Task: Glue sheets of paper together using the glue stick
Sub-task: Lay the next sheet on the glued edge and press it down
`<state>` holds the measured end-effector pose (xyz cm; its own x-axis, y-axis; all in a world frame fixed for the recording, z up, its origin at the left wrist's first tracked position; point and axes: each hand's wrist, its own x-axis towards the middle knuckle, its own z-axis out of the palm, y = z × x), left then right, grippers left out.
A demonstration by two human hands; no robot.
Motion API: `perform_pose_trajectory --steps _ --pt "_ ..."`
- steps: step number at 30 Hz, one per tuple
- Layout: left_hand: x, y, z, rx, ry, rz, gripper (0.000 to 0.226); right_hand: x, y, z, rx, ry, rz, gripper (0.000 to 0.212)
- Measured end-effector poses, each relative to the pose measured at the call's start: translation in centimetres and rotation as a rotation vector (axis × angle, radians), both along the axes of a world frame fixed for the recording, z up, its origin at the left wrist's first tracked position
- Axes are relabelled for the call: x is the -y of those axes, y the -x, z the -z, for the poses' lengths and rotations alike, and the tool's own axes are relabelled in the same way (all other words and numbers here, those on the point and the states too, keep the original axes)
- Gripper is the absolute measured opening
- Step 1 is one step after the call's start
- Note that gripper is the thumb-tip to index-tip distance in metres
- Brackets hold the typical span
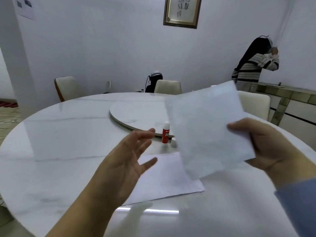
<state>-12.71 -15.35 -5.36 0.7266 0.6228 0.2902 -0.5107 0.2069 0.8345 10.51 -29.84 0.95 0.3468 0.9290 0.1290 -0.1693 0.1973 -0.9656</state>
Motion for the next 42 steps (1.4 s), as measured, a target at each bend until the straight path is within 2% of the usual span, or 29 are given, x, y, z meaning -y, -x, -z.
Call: perform_pose_trajectory --steps 3,4,6,7,9,11,12,15,19,21,24,26,28,31,36,42 --pt "0.1 0.8 -0.7 0.110 -0.072 0.106 0.055 -3.0 2.6 0.7 -0.015 0.006 -0.023 0.024" --pt "-0.1 1.1 -1.0 0.070 -0.147 0.074 0.059 -3.8 3.1 1.0 -0.018 0.023 -0.009 0.024" --pt "-0.5 1.5 -1.3 -0.143 -0.309 -0.060 0.057 -5.2 3.7 1.9 -0.011 0.077 0.036 0.029" --pt "-1.0 1.5 -0.9 -0.242 -0.360 -0.122 0.049 -5.7 3.8 2.4 -0.011 0.099 0.058 0.033" --pt "-1.8 1.3 -0.1 -0.374 -0.352 -0.198 0.032 -6.4 3.9 3.4 -0.052 0.101 0.064 0.052" --pt "-2.3 1.4 0.7 -0.488 -0.308 -0.251 0.031 -6.4 3.3 4.2 -0.108 0.060 0.033 0.076" --pt "-2.7 1.7 1.0 -0.526 -0.282 -0.265 0.032 -6.2 3.0 4.5 -0.106 0.041 0.027 0.081" --pt "-3.8 2.7 1.7 -0.576 -0.186 -0.250 0.035 -5.7 2.1 5.9 0.046 0.055 0.080 0.085" --pt "-3.9 3.1 2.6 -0.638 -0.177 -0.253 0.023 -5.3 2.2 7.3 0.241 0.068 0.150 0.071" --pt "-3.7 3.2 3.0 -0.651 -0.179 -0.274 0.019 -5.2 2.1 7.7 0.300 0.115 0.208 0.077" --pt "-3.7 3.9 3.6 -0.698 -0.286 -0.312 0.024 -4.8 1.9 8.1 0.361 0.167 0.141 0.088" --pt "-3.8 4.5 3.6 -0.739 -0.341 -0.277 0.033 -4.5 2.0 8.2 0.387 0.207 0.090 0.077" --pt "-3.8 4.7 3.5 -0.761 -0.353 -0.211 0.040 -4.5 2.1 8.4 0.456 0.270 0.104 0.053" --pt "-3.8 4.5 3.6 -0.813 -0.451 -0.270 0.038 -4.8 2.0 8.9 0.540 0.359 0.175 0.025" --pt "-3.5 4.0 3.7 -0.840 -0.563 -0.403 0.029 -4.9 1.9 9.1 0.568 0.409 0.230 0.021" --pt "-3.6 3.8 4.0 -0.833 -0.618 -0.458 0.029 -4.8 2.0 9.1 0.582 0.434 0.240 0.018"
